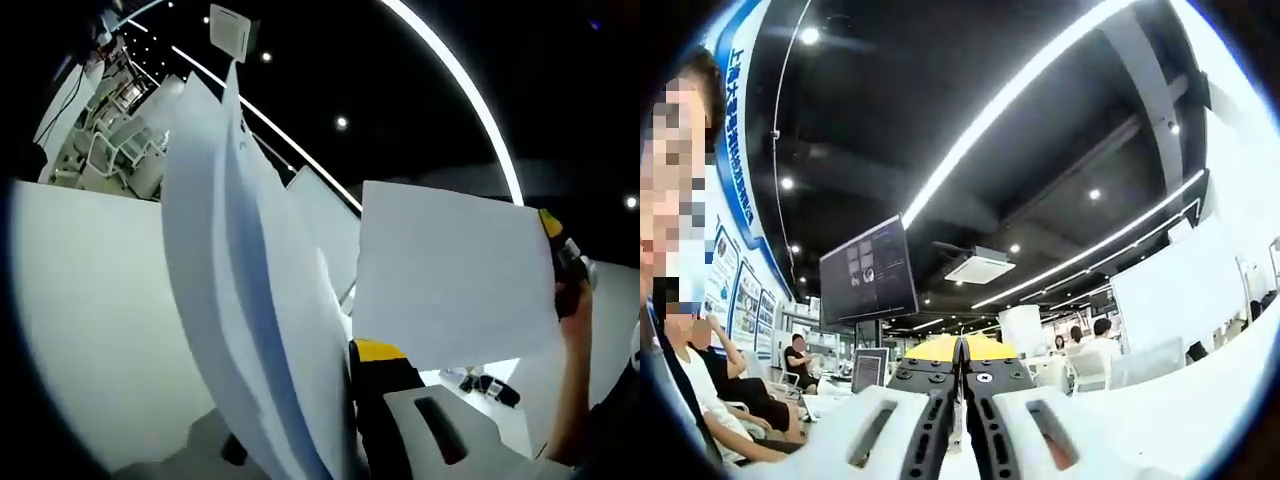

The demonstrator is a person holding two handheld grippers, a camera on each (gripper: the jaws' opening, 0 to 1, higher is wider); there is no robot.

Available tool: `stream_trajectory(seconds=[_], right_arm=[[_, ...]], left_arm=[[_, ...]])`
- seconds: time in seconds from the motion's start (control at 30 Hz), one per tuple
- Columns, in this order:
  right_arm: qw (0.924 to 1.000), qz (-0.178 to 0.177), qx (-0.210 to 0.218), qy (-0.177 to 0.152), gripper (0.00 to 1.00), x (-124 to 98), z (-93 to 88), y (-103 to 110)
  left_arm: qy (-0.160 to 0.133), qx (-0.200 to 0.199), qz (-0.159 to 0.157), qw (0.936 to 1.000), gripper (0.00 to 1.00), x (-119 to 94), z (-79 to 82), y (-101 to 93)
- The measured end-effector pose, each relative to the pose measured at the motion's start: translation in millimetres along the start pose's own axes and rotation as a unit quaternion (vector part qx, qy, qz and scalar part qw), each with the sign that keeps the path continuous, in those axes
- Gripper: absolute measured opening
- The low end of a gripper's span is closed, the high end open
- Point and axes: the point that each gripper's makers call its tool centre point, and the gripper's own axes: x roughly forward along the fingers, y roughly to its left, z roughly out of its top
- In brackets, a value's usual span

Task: Organize the stack of printing papers by aligning and flattening the scattered papers on the table

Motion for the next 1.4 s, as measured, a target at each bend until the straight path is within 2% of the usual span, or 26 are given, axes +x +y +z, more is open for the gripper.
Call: stream_trajectory(seconds=[0.23, 0.87, 1.4], right_arm=[[1.0000, 0.006, 0.006, -0.002, 0.00, 2, -0.6, 2], [0.9988, 0.023, 0.024, -0.036, 0.00, 19, 6.9, 16], [0.9983, 0.005, 0.057, -0.016, 0.00, 22, -24.9, -6]], left_arm=[[0.000, 0.000, 0.000, 1.0000, 0.09, 0, 0.2, 1.0], [0.002, 0.005, 0.000, 1.0000, 0.09, 1, 0.7, 2.3], [0.002, 0.004, 0.001, 1.0000, 0.10, 1, 0.8, 4.2]])
